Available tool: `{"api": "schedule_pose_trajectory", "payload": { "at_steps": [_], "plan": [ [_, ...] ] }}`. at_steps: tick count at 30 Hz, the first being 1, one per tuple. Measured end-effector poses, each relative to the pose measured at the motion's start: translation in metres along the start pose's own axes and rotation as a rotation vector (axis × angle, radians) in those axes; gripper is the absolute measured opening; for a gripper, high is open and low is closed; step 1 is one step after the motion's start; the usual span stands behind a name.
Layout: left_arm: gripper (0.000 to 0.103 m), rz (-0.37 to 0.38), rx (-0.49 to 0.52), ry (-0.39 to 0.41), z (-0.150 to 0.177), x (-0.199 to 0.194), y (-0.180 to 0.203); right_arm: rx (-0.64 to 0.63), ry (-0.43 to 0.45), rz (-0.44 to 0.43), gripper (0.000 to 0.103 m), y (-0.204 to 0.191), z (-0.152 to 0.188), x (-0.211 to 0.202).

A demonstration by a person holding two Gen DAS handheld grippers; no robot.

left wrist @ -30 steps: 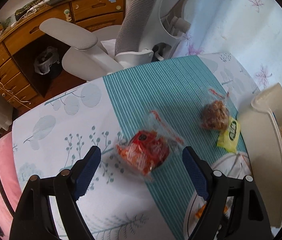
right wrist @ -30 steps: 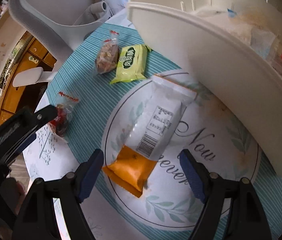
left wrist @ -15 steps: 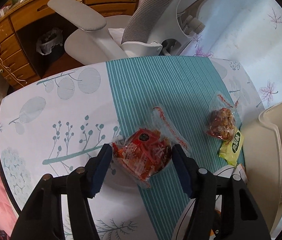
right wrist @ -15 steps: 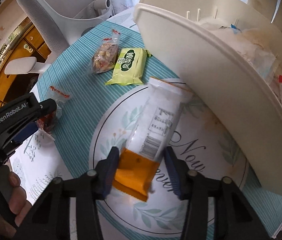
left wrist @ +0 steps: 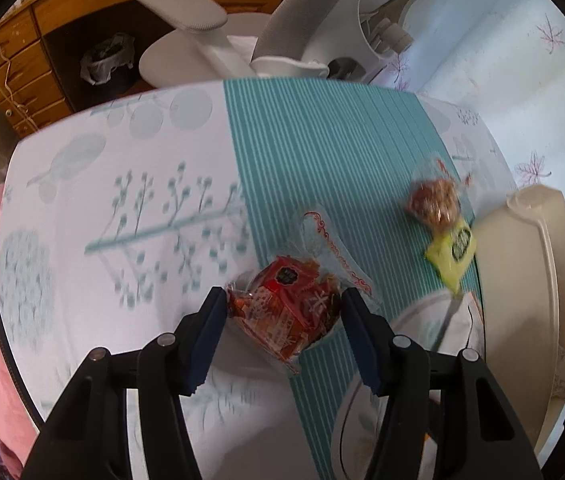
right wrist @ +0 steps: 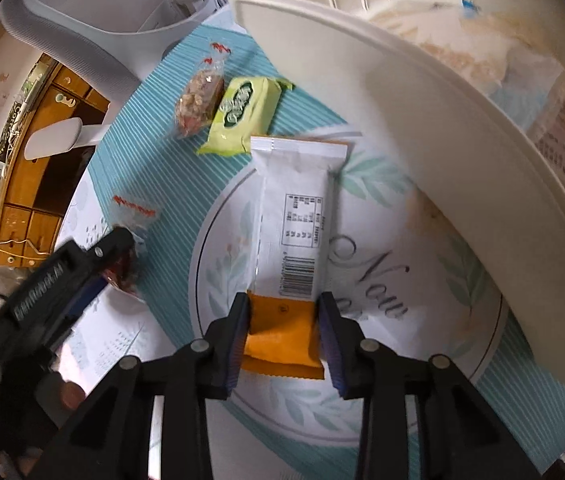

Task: Organize snacks
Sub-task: 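Grasp the red-wrapped candy with the left tool while the right tool grasps the orange-and-white bar, then carry the red candy with the left tool while the right tool carries the bar to the tray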

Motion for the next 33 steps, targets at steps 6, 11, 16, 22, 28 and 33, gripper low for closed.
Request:
{"api": "schedule_pose_trajectory", "payload": {
  "at_steps": [6, 11, 16, 22, 28, 33],
  "plan": [
    [0.056, -0.025, -0.023, -0.052, 0.040, -0.017, -0.006, 0.003, -0.084, -0.022, 0.033, 0.008, 0.018, -0.004],
    [0.056, -0.038, -0.035, -0.073, 0.074, -0.043, -0.012, -0.028, -0.152, -0.020, 0.033, 0.013, 0.043, -0.013],
    [0.056, -0.043, -0.061, -0.079, 0.110, -0.077, -0.017, -0.099, -0.176, -0.037, 0.033, 0.015, 0.069, -0.033],
    [0.056, -0.008, -0.110, -0.033, 0.144, -0.126, -0.019, -0.226, -0.137, -0.071, 0.033, 0.014, 0.096, -0.069],
    [0.056, 0.062, -0.169, 0.052, 0.174, -0.170, -0.006, -0.357, -0.023, -0.116, 0.032, 0.018, 0.109, -0.113],
    [0.056, 0.122, -0.192, 0.110, 0.193, -0.196, 0.008, -0.429, 0.082, -0.109, 0.032, 0.032, 0.101, -0.142]
  ]
}}
Point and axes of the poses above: each gripper's, at about its wrist camera, not at the fingertips, and x roughly the way its jaws point, y to its right, z to its underside, the point moved 5 cm from there along x, roughly the way its jaws point, and after that the axes turned 4 degrees about y, right-handed, at the moved point
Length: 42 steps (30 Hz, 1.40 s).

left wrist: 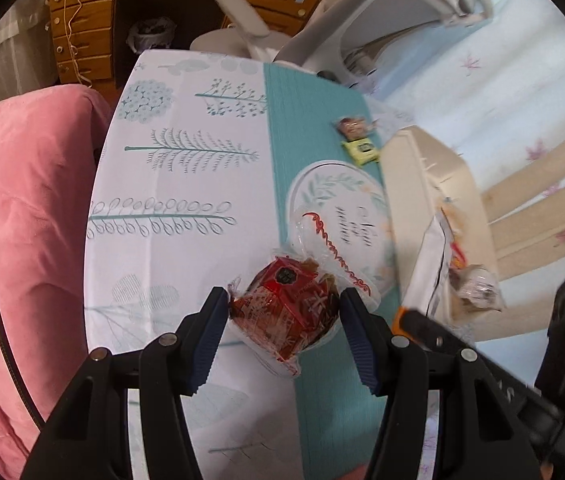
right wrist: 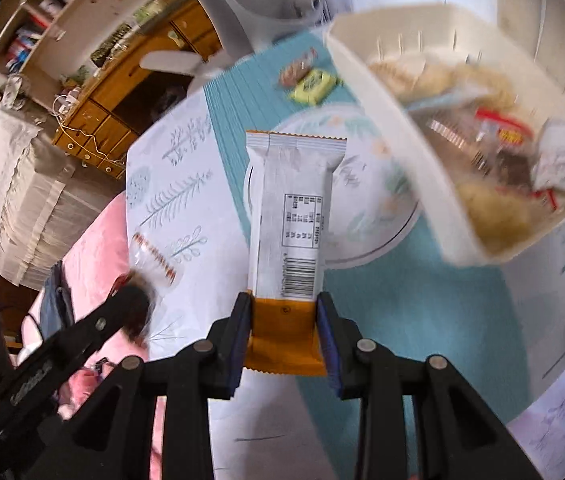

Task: Organize snacks
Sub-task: 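Carry the red candy with the left tool while the right tool carries the bar to the tray, then drop the red candy and the bar into the tray, opening both tools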

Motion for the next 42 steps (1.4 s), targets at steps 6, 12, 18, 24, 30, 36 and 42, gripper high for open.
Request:
{"api": "schedule_pose_trajectory", "payload": {
  "at_steps": [6, 12, 18, 24, 30, 36, 42],
  "plan": [
    [0.056, 0.098, -0.002, 0.025, 0.020, -0.021, 0.031, -0.092, 0.103, 0.009, 0.032, 0.015, -0.006, -0.035],
    [0.056, 0.116, 0.005, 0.062, 0.029, -0.027, 0.067, -0.175, 0.212, 0.027, 0.032, 0.038, -0.021, -0.065],
    [0.056, 0.108, -0.004, 0.110, 0.028, -0.028, 0.105, -0.179, 0.245, 0.030, 0.033, 0.074, -0.035, -0.086],
    [0.057, 0.102, 0.004, 0.133, 0.030, -0.021, 0.152, -0.175, 0.247, 0.038, 0.033, 0.121, -0.056, -0.097],
    [0.057, 0.088, 0.006, 0.136, 0.031, -0.002, 0.194, -0.178, 0.236, 0.028, 0.033, 0.163, -0.079, -0.103],
    [0.057, 0.076, 0.001, 0.145, 0.034, 0.017, 0.231, -0.204, 0.215, 0.011, 0.033, 0.194, -0.099, -0.100],
    [0.057, 0.068, -0.014, 0.168, 0.032, 0.036, 0.260, -0.251, 0.194, -0.010, 0.033, 0.215, -0.116, -0.096]
  ]
}}
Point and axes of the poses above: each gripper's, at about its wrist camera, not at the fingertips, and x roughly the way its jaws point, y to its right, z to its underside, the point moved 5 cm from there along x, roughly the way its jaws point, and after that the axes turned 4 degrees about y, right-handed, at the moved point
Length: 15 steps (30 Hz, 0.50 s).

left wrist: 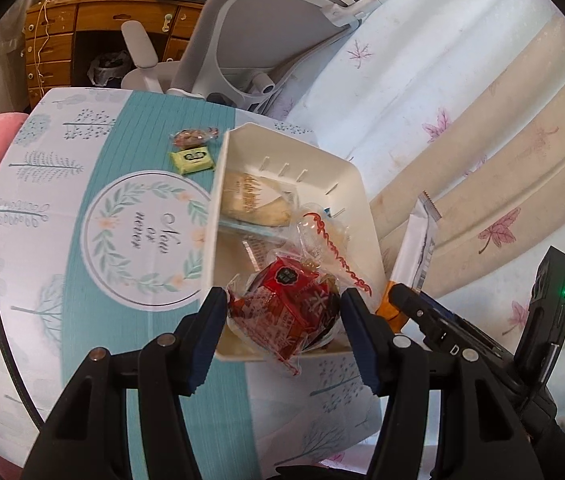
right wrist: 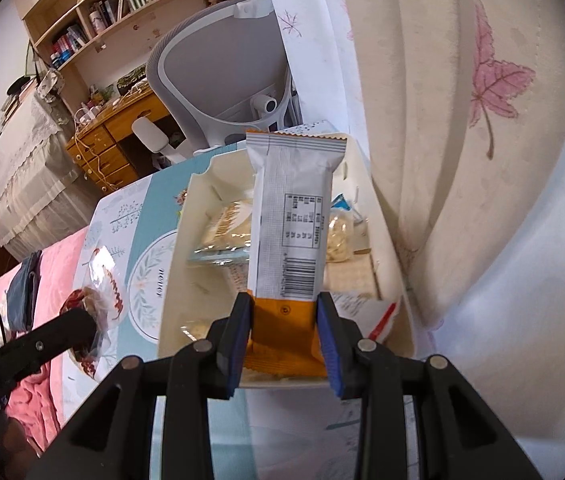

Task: Organize snacks
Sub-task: 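Drop the red candy and the bar into the tray, opening both tools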

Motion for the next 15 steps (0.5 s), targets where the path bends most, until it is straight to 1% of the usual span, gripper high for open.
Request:
{"api": "schedule_pose_trajectory", "payload": {
  "at_steps": [7, 9, 10, 11, 12, 13, 15],
  "plan": [
    [0.058, 0.001, 0.012, 0.025, -0.003, 0.019, 0.031, -0.028, -0.010, -0.012, 0.033, 0.023, -0.010, 0.008],
    [0.060, -0.009, 0.017, 0.032, -0.005, 0.022, 0.036, -0.030, -0.013, -0.015, 0.033, 0.027, -0.013, 0.010],
    [0.062, -0.022, 0.019, 0.033, -0.006, 0.023, 0.036, -0.030, -0.014, -0.019, 0.034, 0.027, -0.013, 0.011],
    [0.070, -0.036, 0.020, 0.030, -0.006, 0.025, 0.037, -0.028, -0.018, -0.025, 0.036, 0.029, -0.014, 0.013],
    [0.081, -0.049, 0.019, 0.021, -0.006, 0.029, 0.037, -0.027, -0.024, -0.025, 0.036, 0.031, -0.014, 0.015],
    [0.084, -0.059, 0.013, 0.017, -0.006, 0.031, 0.037, -0.025, -0.039, -0.029, 0.037, 0.033, -0.014, 0.019],
    [0.084, -0.068, -0.001, 0.009, -0.004, 0.033, 0.035, -0.019, -0.056, -0.031, 0.039, 0.037, -0.013, 0.023]
  ]
}}
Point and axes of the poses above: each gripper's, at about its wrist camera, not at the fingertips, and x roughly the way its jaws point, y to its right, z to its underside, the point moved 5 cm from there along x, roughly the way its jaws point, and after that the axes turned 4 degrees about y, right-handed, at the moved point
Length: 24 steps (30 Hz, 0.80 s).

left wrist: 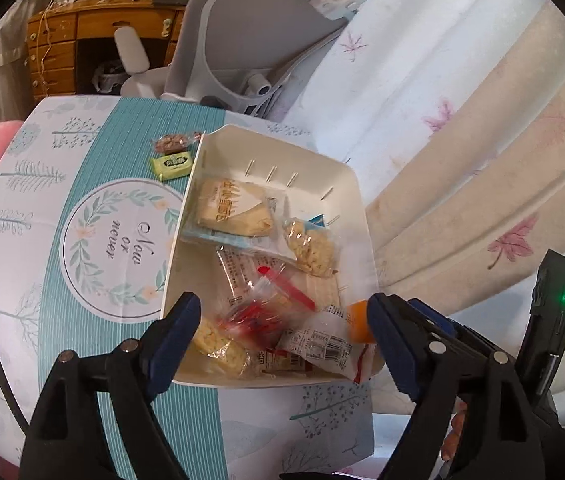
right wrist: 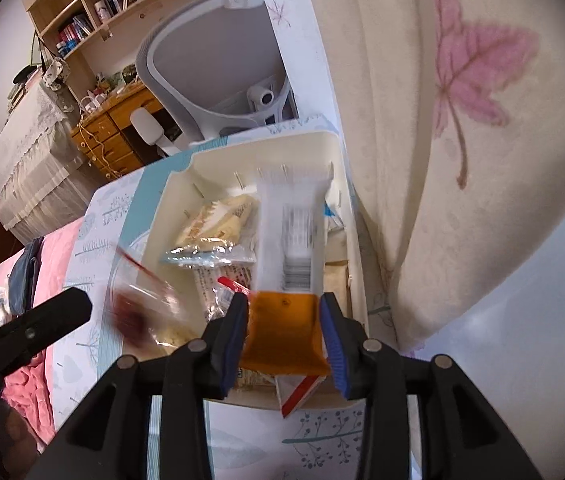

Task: Organize snacks
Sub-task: 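Drop the red candy and the bar into the tray, opening both tools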

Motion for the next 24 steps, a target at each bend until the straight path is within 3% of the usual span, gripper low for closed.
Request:
{"api": "schedule_pose_trajectory", "payload": {
  "at_steps": [2, 10, 24],
  "plan": [
    [0.084, -0.011, -0.010, -0.014, 0.002, 0.003, -0.002, 0.012, -0.006, -0.001, 0.046, 0.003, 0.001, 0.002],
    [0.085, -0.043, -0.026, -0.039, 0.007, 0.002, -0.014, 0.021, -0.021, -0.015, 0.047, 0.000, 0.005, 0.007],
    [0.086, -0.111, -0.067, -0.093, 0.023, -0.024, -0.085, 0.014, -0.074, -0.031, 0.056, -0.056, 0.028, 0.020]
  ]
}}
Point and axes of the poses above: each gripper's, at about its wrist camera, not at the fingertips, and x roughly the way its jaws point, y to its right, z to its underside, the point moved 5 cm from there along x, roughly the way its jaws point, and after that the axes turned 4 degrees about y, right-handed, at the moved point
